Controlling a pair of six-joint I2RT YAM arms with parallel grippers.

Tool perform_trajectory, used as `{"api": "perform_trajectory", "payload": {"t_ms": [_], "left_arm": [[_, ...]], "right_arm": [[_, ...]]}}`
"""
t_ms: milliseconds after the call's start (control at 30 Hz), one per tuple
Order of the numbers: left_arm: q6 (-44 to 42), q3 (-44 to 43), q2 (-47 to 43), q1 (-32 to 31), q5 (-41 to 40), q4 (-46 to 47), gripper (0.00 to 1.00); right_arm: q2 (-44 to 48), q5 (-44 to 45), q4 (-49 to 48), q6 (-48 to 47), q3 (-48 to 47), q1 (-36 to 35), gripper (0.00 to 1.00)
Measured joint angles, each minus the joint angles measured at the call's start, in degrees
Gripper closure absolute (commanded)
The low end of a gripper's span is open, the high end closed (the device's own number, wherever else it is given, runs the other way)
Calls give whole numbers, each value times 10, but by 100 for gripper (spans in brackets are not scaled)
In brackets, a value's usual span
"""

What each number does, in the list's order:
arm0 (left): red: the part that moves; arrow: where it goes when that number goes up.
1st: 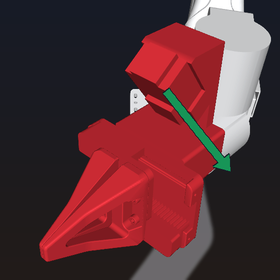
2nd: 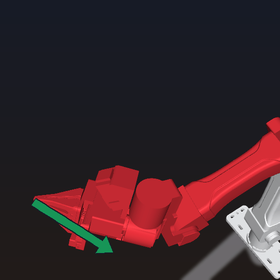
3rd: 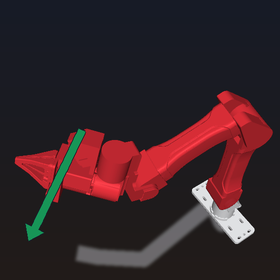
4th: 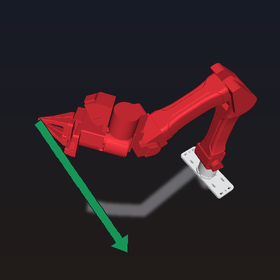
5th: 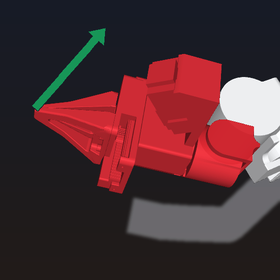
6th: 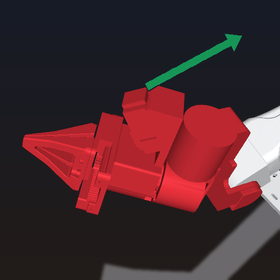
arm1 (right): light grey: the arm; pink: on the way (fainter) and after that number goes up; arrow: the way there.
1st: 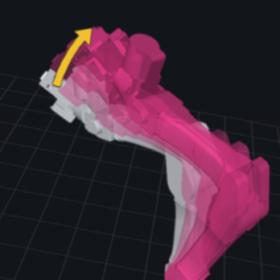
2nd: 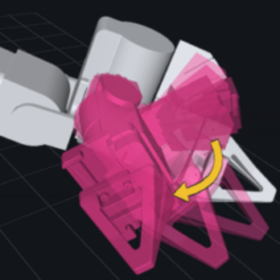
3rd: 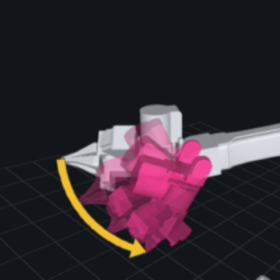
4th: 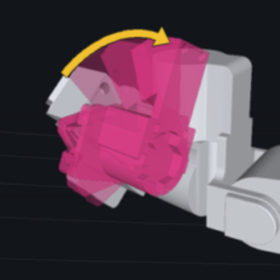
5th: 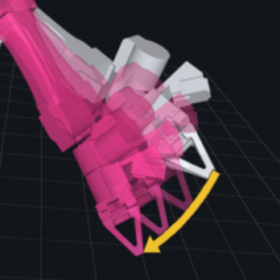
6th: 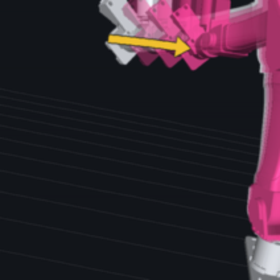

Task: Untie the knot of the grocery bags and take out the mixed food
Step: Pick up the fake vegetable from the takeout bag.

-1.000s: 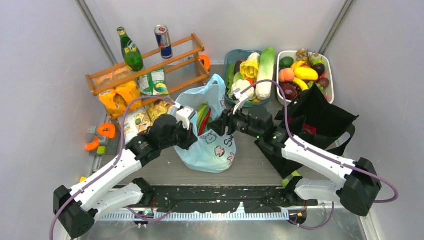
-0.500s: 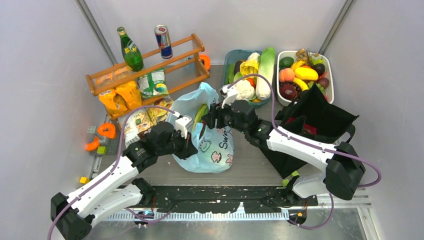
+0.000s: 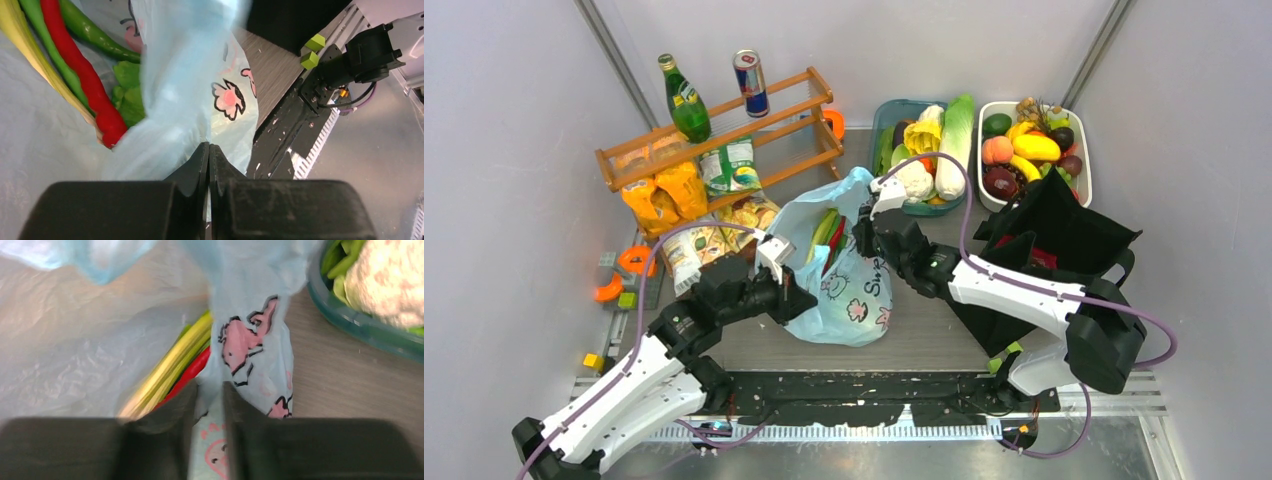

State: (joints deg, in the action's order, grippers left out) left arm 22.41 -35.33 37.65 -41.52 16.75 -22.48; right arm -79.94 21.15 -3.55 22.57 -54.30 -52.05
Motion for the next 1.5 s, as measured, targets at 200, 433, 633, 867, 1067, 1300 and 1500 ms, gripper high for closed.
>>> {"api": "perform_trajectory", "payload": {"t_ms": [200, 433, 633, 867, 1067, 1300, 1500], "left_arm": [[1, 9, -9, 0, 21, -2, 55], [-7, -66, -11, 0, 32, -17, 21], [-35, -151, -8, 0, -32, 9, 6], [-51, -228, 100, 0, -130, -15, 10], [-51, -241, 179, 0, -203, -64, 11], [-59, -244, 182, 0, -268, -85, 11], [-66, -244, 198, 0, -279, -87, 42]], "right_arm": [[-2, 61, 19, -8, 12, 0, 95], [16, 68, 24, -15, 55, 0, 95], [35, 57, 21, -14, 96, 0, 95], [45, 51, 18, -14, 112, 0, 95], [54, 47, 10, -14, 112, 0, 95], [54, 40, 5, -14, 113, 0, 95], [54, 40, 5, -14, 116, 0, 95]]}}
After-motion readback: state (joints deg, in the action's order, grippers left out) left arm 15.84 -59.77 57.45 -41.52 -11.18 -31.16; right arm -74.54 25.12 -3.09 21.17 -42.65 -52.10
